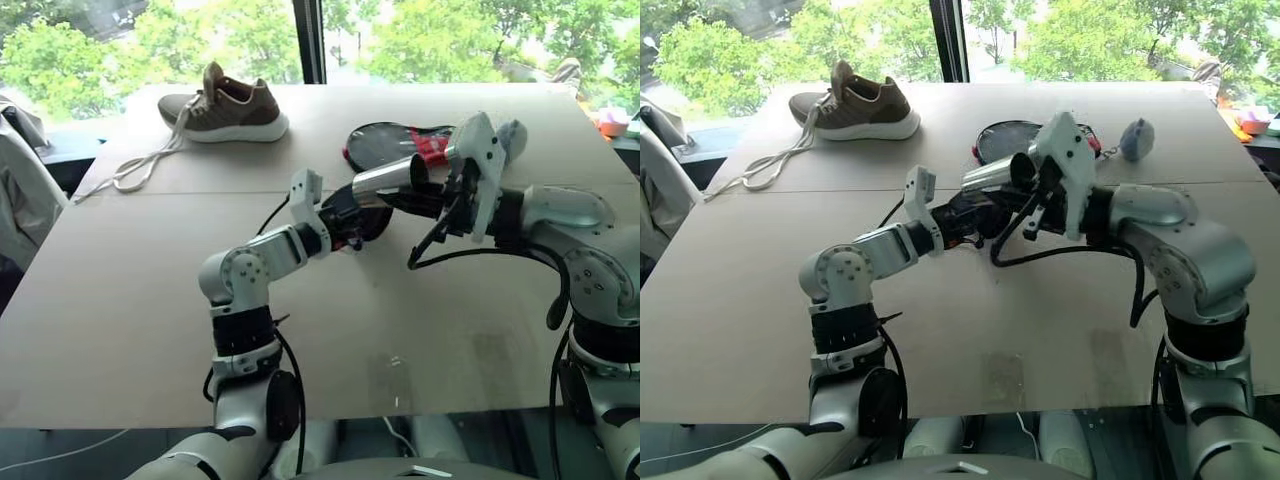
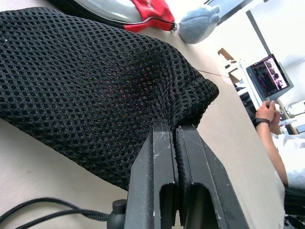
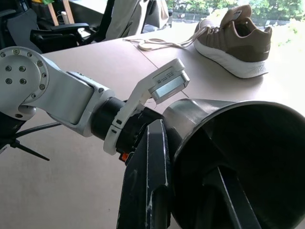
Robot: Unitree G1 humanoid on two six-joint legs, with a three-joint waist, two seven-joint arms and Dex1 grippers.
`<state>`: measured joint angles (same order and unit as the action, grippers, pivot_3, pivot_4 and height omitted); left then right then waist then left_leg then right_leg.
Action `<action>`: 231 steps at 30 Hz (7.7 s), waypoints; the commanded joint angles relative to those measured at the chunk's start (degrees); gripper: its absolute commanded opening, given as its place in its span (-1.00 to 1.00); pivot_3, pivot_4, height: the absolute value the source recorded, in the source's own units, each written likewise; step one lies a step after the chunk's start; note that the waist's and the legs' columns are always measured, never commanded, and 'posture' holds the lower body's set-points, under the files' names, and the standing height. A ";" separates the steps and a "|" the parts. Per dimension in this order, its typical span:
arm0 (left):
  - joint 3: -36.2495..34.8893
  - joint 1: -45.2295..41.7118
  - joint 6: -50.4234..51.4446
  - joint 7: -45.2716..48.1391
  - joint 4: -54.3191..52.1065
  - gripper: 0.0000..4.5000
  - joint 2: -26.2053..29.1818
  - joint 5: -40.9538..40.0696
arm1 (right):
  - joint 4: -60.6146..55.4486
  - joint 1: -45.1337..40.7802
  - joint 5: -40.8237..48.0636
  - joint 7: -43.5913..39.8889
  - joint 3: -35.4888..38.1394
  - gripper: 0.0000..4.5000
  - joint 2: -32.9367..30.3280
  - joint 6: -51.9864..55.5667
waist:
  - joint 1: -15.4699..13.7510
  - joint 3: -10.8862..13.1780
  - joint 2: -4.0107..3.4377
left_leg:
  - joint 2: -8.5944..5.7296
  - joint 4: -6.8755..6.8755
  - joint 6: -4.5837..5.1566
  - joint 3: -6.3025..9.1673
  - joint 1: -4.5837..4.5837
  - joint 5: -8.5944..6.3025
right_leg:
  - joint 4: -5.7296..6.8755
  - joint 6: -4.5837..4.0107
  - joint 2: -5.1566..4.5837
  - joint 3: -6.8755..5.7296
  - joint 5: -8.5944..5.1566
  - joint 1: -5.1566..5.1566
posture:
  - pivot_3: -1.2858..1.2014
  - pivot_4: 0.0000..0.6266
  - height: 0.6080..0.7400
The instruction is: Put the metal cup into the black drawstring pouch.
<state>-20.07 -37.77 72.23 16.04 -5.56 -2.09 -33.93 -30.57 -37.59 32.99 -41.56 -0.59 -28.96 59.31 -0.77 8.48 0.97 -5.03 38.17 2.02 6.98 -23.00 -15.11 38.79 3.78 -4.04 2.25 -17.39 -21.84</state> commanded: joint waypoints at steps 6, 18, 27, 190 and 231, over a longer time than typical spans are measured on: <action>-4.91 -2.45 6.15 0.89 -3.84 -1.00 1.07 -12.15 | 3.78 3.17 -3.63 1.76 -4.07 -0.98 -2.18 -4.30 | 1.11 0.00 0.00 | 0.04 -0.02 0.00 -0.06 0.06 0.00 | 0.06 0.00 0.05 0.01 0.00 -0.01 | 0.03 -0.52 1.00; -0.25 0.11 9.60 3.54 -6.58 -1.00 5.26 -18.71 | 6.22 4.54 -7.36 6.80 -6.32 -0.98 2.10 -9.03 | 1.43 0.00 -0.01 | 0.01 -0.02 0.00 -0.04 0.07 0.00 | 0.05 0.00 0.04 0.04 0.00 -0.02 | 0.03 -0.52 1.00; 2.12 -1.11 5.95 4.28 -3.70 -1.00 6.08 -18.23 | 6.85 9.16 -20.97 -3.41 -17.74 -0.98 -5.66 -35.71 | 1.42 0.01 0.01 | 0.01 -0.03 -0.01 -0.06 0.09 0.00 | 0.02 0.01 0.05 0.02 0.00 -0.01 | 0.03 -0.52 1.00; 21.66 -0.97 -21.43 14.38 6.51 0.98 7.86 -0.36 | -3.26 34.56 0.46 13.47 6.77 -0.11 -3.93 -13.12 | 0.13 0.10 -0.02 | -0.12 -0.08 -0.14 0.41 0.11 0.09 | 0.01 -0.04 0.06 0.13 0.03 0.05 | 0.03 -0.52 1.00; 8.72 -10.33 -28.81 9.56 12.04 1.00 9.56 -1.15 | -0.57 20.26 -13.86 2.43 2.58 -0.97 -21.84 -24.97 | 0.08 0.13 -0.05 | -0.17 -0.08 -0.14 0.34 0.15 0.09 | 0.04 -0.02 0.10 0.02 0.04 0.00 | 0.03 -0.52 1.00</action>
<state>-10.06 -45.64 45.29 25.75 6.65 6.89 -34.03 -30.97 -14.29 24.15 -35.55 0.89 -45.62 39.11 -0.69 8.62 0.92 -5.22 38.07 1.88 7.30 -22.87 -15.01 38.81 3.76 -3.95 2.28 -17.35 -21.86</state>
